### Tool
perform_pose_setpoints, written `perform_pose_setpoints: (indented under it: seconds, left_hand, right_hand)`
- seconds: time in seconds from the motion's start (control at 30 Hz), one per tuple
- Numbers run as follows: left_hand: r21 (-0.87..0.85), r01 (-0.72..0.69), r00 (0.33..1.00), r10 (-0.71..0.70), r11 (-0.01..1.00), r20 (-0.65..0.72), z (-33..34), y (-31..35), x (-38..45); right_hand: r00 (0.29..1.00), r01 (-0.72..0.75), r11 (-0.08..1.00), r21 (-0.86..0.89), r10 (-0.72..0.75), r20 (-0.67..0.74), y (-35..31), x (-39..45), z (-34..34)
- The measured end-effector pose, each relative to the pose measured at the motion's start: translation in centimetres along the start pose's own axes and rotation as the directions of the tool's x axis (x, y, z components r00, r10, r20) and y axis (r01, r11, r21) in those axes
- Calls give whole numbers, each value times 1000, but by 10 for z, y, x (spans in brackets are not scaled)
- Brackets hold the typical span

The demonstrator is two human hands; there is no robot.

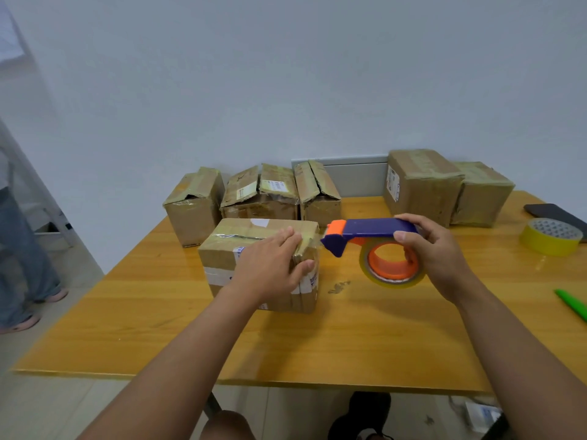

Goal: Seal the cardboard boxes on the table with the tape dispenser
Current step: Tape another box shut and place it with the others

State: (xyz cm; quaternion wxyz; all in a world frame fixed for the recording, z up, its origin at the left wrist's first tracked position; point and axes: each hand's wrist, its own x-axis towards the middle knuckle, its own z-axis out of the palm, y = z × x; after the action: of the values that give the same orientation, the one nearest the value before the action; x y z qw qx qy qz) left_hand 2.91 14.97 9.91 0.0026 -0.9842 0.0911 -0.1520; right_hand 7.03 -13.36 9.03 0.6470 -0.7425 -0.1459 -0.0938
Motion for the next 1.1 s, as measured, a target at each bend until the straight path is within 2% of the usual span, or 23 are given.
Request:
perform_pose_setpoints:
  seconds: [0.17,0.5,0.67,0.93,0.97,1.03,1.07,1.1]
  left_hand:
    - [-4,2,999,-2,1000,-34,0,3,-1]
    - [-8,-5,999,4,1000,-43,-1,6,-2]
    - [-8,-3,999,2,1000,-47,0,7,-1]
    - [-19,-5,1000,4,1000,-28,-1,6,-1]
    - [-26,-3,1000,3,1000,-29,-2,6,-2]
    - [-42,4,1000,-6,999,-28,-2,4,-3]
    - [-44,4,1000,-5,999,-24,-2,4,-3]
    - [-39,0,1000,-1,999,-25,-1,4,-3]
  right_hand:
    - [999,18,997,-75,-16,32,0,-6,-10]
    - [985,115,933,-340,-63,159,-25,19,0]
    - [983,105,928,-356,-42,181,-40,34,9]
    - [990,70,917,-392,-16,139,-41,36,7]
    - [988,63,884,-463,11,156,-39,37,5]
    - [977,54,723,-688,103,185,-22,33,1]
    - [980,22,684,-729,128,149,-10,27,-4]
    - [988,-23,706,-708,125,93,0,16,-8]
